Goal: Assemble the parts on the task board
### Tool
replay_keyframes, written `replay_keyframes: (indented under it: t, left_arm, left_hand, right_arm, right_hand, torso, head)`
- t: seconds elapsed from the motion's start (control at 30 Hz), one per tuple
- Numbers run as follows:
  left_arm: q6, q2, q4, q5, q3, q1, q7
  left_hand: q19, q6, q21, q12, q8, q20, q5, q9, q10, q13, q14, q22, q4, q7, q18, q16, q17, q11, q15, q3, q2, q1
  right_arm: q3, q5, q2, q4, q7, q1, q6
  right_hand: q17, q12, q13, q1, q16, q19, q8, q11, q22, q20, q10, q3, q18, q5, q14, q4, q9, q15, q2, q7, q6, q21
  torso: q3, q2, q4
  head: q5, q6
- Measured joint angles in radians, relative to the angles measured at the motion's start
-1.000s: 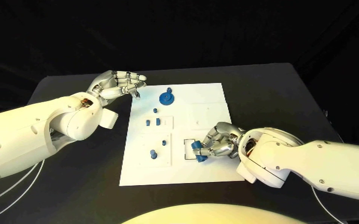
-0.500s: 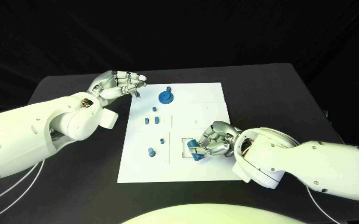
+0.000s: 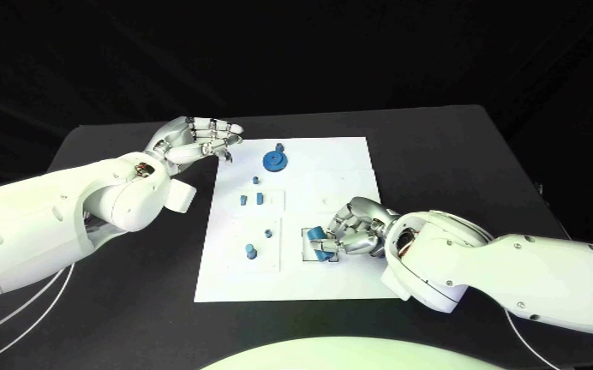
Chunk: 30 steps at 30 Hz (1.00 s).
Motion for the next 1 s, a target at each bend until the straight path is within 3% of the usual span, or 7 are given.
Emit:
replay_keyframes:
  t: [0.23,0.47,0.53,0.63,0.7,0.83,1.0]
  left_arm:
    - [0.0,-0.001,0.001,0.0,0.0,0.0,-0.001]
    - [0.0,-0.003,0.001,0.0,0.0,0.0,-0.001]
    - [0.0,-0.004,0.001,0.0,0.0,0.0,-0.002]
    - [0.0,-0.004,0.001,0.0,0.0,0.0,-0.002]
    - [0.0,-0.004,0.001,0.0,0.0,0.0,-0.002]
    - [0.0,-0.003,0.001,0.0,0.0,0.0,-0.002]
    - [0.001,-0.003,0.001,0.0,0.0,0.0,-0.002]
  left_hand:
    - [0.0,0.0,0.0,0.0,0.0,0.0,0.0,0.0,0.0,0.0,0.0,0.0,0.0,0.0,0.0,0.0,0.0,0.0,0.0,0.0,0.0,0.0]
    - [0.0,0.0,0.0,0.0,0.0,0.0,0.0,0.0,0.0,-0.001,0.0,0.0,0.0,0.0,0.0,0.0,0.0,0.0,0.0,0.0,0.0,0.0]
    - [0.0,0.0,0.0,0.0,0.0,0.0,0.0,0.0,0.0,-0.001,0.0,0.0,0.0,0.0,0.0,0.0,0.0,0.0,0.0,0.0,0.0,0.0]
    - [0.0,0.0,0.0,0.0,0.0,0.0,0.0,0.0,0.0,-0.001,0.0,0.0,0.0,0.0,0.0,0.0,0.0,0.0,0.0,0.0,0.0,0.0]
    - [0.0,0.0,0.0,0.0,0.0,0.0,0.0,0.0,0.0,-0.001,0.0,0.0,0.0,0.0,0.0,0.0,0.0,0.0,0.0,0.0,0.0,0.0]
    - [0.0,0.0,0.0,0.0,0.0,0.0,0.0,0.0,0.0,-0.001,0.0,0.0,0.0,0.0,0.0,0.0,0.0,0.0,0.0,0.0,0.0,0.0]
    - [0.0,0.0,0.0,0.0,0.0,0.0,0.0,0.0,0.0,-0.001,0.0,0.0,0.0,0.0,0.0,0.0,0.0,0.0,0.0,0.0,0.0,0.0]
  right_arm:
    - [0.0,-0.007,0.015,-0.018,-0.001,0.0,0.011]
    - [0.0,-0.013,0.03,-0.036,-0.003,0.0,0.058]
    - [0.0,-0.017,0.033,-0.041,-0.004,0.0,0.068]
    - [0.0,-0.023,0.035,-0.047,-0.005,0.0,0.079]
    - [0.0,-0.028,0.037,-0.049,-0.005,0.0,0.083]
    - [0.001,-0.04,0.039,-0.051,-0.005,-0.001,0.086]
    - [0.001,-0.054,0.038,-0.049,-0.004,-0.002,0.086]
  right_hand:
    - [0.0,0.0,0.0,-0.016,0.0,0.0,0.005,0.0,0.0,0.0,0.0,-0.008,0.0,0.003,0.0,0.0,0.001,0.0,0.008,0.0,0.0,0.0]
    - [0.0,-0.019,0.0,-0.054,0.0,0.0,0.017,0.0,0.0,0.0,0.0,-0.053,0.0,-0.048,0.0,0.002,0.008,0.0,0.017,-0.01,0.003,-0.024]
    - [0.0,-0.026,0.0,-0.08,0.0,0.0,0.025,0.0,0.0,0.0,0.0,-0.112,0.0,-0.105,0.0,0.003,0.012,0.0,0.026,-0.014,-0.001,-0.027]
    - [0.0,-0.039,0.0,-0.146,-0.004,0.0,0.029,0.0,0.0,0.0,0.0,-0.27,0.0,-0.203,0.0,0.005,0.014,0.0,0.039,-0.007,-0.018,-0.041]
    - [0.0,-0.045,0.0,-0.187,-0.006,0.0,0.033,0.0,0.0,0.0,0.0,-0.345,0.0,-0.261,0.0,0.008,0.015,0.0,0.017,-0.005,-0.028,-0.045]
    - [0.0,-0.053,0.0,-0.221,-0.006,0.0,0.036,0.0,0.001,0.0,0.0,-0.378,0.0,-0.294,0.0,0.011,0.016,0.0,-0.005,0.0,-0.035,-0.055]
    - [0.0,-0.053,0.0,-0.228,-0.006,0.0,0.036,0.0,0.001,0.0,0.0,-0.378,0.0,-0.294,0.0,0.011,0.014,0.0,-0.003,0.0,-0.036,-0.055]
  torso:
    - [-0.0004,0.0,0.0003]
    - [-0.0003,0.0,0.0006]
    - [-0.0003,0.0,0.0005]
    - [-0.0003,0.0,0.0005]
    - [-0.0003,0.0,0.0001]
    - [0.0002,0.0,-0.0007]
    - [0.0009,0.0,-0.0007]
  head:
    - [0.0,0.001]
    - [0.003,-0.002]
    - [0.004,-0.002]
    - [0.005,-0.002]
    - [0.006,-0.001]
    - [0.006,0.001]
    - [0.004,0.001]
